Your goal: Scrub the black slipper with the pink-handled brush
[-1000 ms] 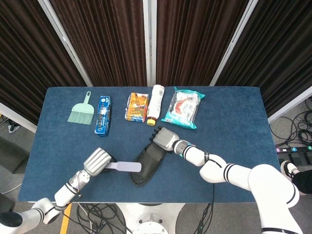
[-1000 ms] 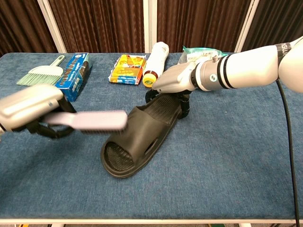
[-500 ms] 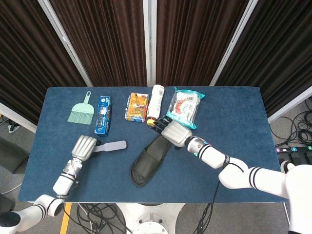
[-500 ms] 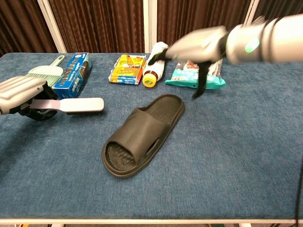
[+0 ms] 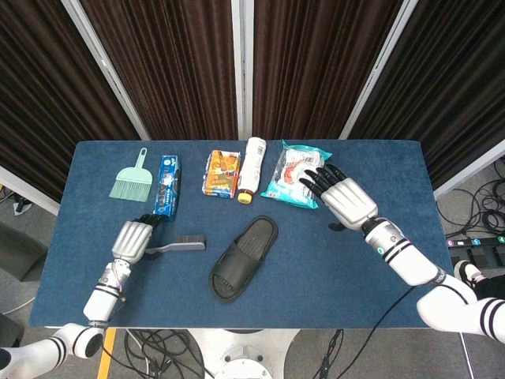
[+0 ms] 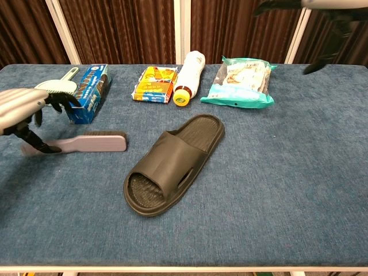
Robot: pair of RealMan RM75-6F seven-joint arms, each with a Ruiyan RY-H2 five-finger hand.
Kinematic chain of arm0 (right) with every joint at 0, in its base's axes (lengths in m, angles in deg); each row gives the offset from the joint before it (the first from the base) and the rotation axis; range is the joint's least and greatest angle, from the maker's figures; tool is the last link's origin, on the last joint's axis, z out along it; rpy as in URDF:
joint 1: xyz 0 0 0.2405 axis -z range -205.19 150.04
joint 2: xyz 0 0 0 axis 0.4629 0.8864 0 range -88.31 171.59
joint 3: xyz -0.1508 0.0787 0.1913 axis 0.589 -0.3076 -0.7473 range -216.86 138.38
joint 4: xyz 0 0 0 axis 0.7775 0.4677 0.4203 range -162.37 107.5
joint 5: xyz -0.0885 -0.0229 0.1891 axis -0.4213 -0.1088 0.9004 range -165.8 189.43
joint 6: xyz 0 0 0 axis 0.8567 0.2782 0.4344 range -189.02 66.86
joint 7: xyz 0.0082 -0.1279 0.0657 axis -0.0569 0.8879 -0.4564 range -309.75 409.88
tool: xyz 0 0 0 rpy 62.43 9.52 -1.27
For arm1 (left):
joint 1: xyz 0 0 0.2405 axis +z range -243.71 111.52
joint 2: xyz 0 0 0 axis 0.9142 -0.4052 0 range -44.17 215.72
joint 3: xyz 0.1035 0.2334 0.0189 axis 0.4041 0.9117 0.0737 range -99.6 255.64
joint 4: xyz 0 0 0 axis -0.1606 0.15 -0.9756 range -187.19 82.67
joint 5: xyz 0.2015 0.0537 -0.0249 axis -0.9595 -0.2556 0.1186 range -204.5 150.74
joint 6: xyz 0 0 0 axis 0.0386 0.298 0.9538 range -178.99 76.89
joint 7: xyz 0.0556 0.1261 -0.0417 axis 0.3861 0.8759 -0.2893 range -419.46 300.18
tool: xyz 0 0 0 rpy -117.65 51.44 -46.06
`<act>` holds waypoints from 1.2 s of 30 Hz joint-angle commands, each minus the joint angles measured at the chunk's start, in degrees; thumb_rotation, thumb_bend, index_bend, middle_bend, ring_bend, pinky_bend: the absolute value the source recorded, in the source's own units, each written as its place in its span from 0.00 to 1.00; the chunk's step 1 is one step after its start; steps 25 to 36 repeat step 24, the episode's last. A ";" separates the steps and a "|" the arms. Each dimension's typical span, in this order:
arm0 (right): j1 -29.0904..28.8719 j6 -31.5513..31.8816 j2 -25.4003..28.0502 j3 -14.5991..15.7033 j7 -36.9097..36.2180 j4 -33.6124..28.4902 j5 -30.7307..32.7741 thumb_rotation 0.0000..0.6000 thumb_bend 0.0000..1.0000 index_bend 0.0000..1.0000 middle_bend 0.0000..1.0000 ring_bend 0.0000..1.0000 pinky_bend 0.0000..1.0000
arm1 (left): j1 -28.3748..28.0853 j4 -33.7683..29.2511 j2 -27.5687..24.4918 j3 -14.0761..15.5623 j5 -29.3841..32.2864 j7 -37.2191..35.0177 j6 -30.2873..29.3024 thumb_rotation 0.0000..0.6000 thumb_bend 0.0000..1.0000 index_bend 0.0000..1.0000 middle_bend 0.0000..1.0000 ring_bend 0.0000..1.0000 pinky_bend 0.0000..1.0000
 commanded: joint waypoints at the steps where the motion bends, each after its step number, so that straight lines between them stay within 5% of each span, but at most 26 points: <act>1: 3.32 2.87 2.35 1.13 -2.39 -1.16 -1.47 1.00 0.00 0.00 0.00 0.00 0.00 | 2.04 -5.19 -4.54 -0.19 -0.46 -1.00 -3.08 1.00 0.04 0.17 0.28 0.21 0.39; 5: 8.32 6.48 5.74 3.01 -4.63 -2.11 -1.97 1.00 0.03 0.00 0.00 0.00 0.00 | 5.36 -8.83 -9.64 0.06 -2.10 -4.18 -8.91 1.00 0.04 0.17 0.28 0.21 0.38; 13: 23.27 23.46 6.18 5.02 -7.65 -0.20 -0.81 1.00 0.13 0.04 0.11 0.00 0.00 | 13.94 -11.31 -16.97 -1.43 1.02 -2.49 -20.20 1.00 0.04 0.21 0.29 0.21 0.35; 20: 34.46 36.71 2.96 5.94 -10.96 1.79 -2.58 1.00 0.13 0.00 0.03 0.00 0.00 | 21.03 -19.06 -21.93 0.53 2.81 2.68 -26.00 1.00 0.04 0.21 0.29 0.21 0.31; 24: 38.02 40.05 1.12 6.59 -12.26 3.53 -4.69 1.00 0.13 0.00 0.02 0.00 0.00 | 23.04 -25.09 -24.54 2.76 2.04 6.29 -26.33 1.00 0.04 0.21 0.29 0.21 0.29; 36: 38.02 40.05 1.12 6.59 -12.26 3.53 -4.69 1.00 0.13 0.00 0.02 0.00 0.00 | 23.04 -25.09 -24.54 2.76 2.04 6.29 -26.33 1.00 0.04 0.21 0.29 0.21 0.29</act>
